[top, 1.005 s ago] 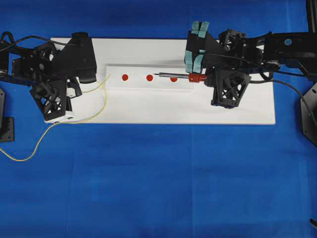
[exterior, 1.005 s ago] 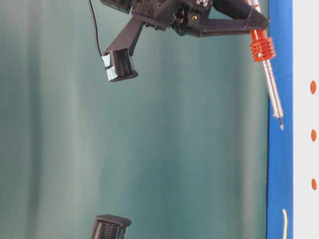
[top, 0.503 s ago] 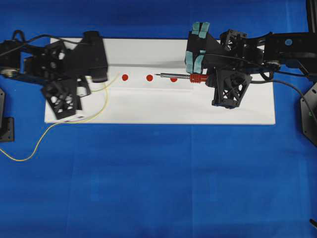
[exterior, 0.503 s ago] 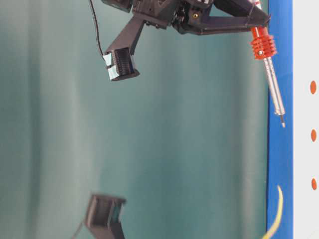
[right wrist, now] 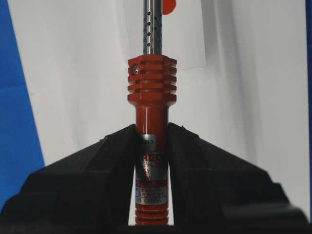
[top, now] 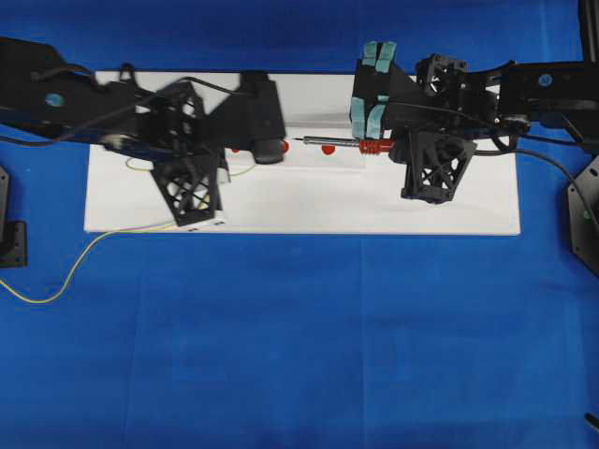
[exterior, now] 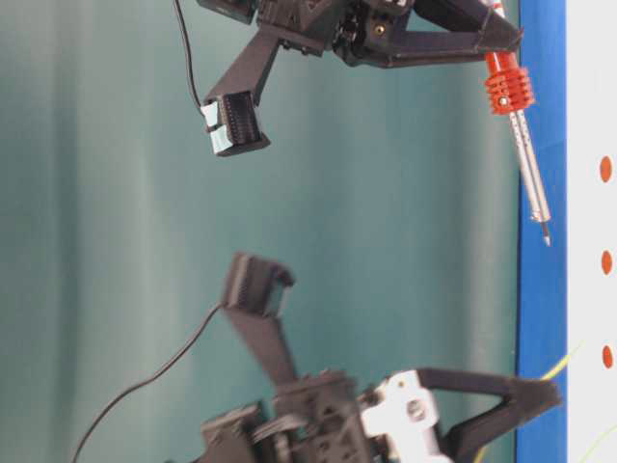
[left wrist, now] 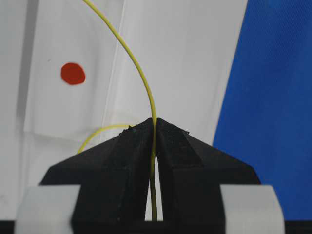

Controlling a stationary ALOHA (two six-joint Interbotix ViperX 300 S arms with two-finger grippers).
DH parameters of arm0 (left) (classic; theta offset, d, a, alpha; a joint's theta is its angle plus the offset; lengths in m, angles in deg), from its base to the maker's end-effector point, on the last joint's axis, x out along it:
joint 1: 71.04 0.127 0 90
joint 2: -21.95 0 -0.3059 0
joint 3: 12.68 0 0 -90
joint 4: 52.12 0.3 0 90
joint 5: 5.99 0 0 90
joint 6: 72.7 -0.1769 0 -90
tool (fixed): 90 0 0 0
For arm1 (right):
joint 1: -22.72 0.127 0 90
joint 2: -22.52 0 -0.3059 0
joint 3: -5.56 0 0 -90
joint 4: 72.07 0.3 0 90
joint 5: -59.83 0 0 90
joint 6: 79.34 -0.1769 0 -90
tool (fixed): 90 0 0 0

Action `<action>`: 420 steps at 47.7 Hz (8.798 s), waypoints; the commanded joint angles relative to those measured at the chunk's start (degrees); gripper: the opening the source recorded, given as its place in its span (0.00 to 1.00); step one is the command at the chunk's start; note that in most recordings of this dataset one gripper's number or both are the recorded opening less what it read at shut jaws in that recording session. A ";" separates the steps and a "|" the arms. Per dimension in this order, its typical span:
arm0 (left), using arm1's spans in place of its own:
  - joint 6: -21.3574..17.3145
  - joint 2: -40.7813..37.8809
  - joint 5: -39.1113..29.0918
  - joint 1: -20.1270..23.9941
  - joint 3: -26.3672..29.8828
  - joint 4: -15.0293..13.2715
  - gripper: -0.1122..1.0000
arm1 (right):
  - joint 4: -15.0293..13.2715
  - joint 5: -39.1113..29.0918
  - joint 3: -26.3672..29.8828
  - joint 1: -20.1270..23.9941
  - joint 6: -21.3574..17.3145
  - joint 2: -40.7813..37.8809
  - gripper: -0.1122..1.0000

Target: Touch the tip of the soldering iron to the tip of the solder at the mark.

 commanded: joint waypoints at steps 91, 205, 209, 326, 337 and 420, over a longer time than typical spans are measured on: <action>0.09 -1.93 -0.62 -0.18 2.72 0.18 0.11 | -0.53 2.29 3.60 0.00 -0.09 -7.03 0.16; -0.09 -2.29 -2.46 -0.18 4.39 0.18 0.11 | -0.62 1.93 3.87 0.00 0.00 -7.03 0.16; -0.09 -1.67 -2.46 -0.09 4.39 0.18 0.11 | -0.62 1.93 3.87 0.00 0.00 -7.03 0.16; 1.41 -4.92 2.46 -1.93 8.61 0.18 0.11 | -1.58 -2.02 -9.40 0.00 -4.39 12.39 0.16; 1.41 -5.98 5.01 -1.93 8.53 0.18 0.11 | -1.58 -1.23 -10.11 0.00 -4.48 12.30 0.16; 0.70 -8.00 4.75 -0.97 10.20 0.26 0.11 | -1.76 0.35 -6.42 0.00 -5.63 2.64 0.16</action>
